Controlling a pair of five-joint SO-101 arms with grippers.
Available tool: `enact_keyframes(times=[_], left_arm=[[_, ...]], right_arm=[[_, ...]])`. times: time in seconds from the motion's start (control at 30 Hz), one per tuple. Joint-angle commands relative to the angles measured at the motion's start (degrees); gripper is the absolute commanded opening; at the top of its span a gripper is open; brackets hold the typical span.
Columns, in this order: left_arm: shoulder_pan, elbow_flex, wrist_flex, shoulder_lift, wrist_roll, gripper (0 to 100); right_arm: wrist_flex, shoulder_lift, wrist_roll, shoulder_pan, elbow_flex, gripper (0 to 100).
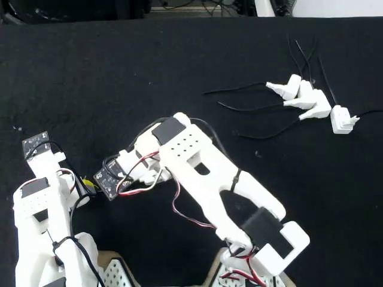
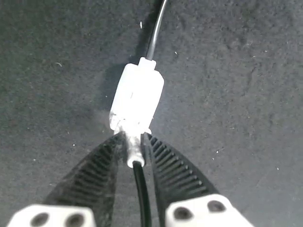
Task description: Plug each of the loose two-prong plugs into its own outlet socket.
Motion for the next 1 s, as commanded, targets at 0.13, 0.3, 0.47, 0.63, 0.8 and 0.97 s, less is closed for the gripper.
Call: enact_keyframes(times=[0.13,0.3,0.47,0.63,0.8,0.97], left_arm=[[-0.7,-0.2,0.4,-1.1,0.3,27],[-0.7,-0.2,0.4,-1.1,0.3,27],[-0.7,-0.2,0.4,-1.1,0.3,27],[-0.7,-0.2,0.4,-1.1,0.3,27],[-0.7,0.0,0.4,-1.1,0.3,27],[-0.7,0.1,0.4,-1.1,0.3,27]], right_arm=[[-0.4,-0.1,-2.3,0.8,-3.8,1.1],[-0.4,-0.1,-3.0,0.8,-3.7,1.1],[-0.4,0.0,-2.9,0.8,-3.4,1.1],[-0.6,0.5,-2.7,1.5,-3.3,1.1],[-0.6,0.5,-2.6,3.3,-3.1,1.1],[-2.8,0.5,-0.9,3.8,0.6,1.1]])
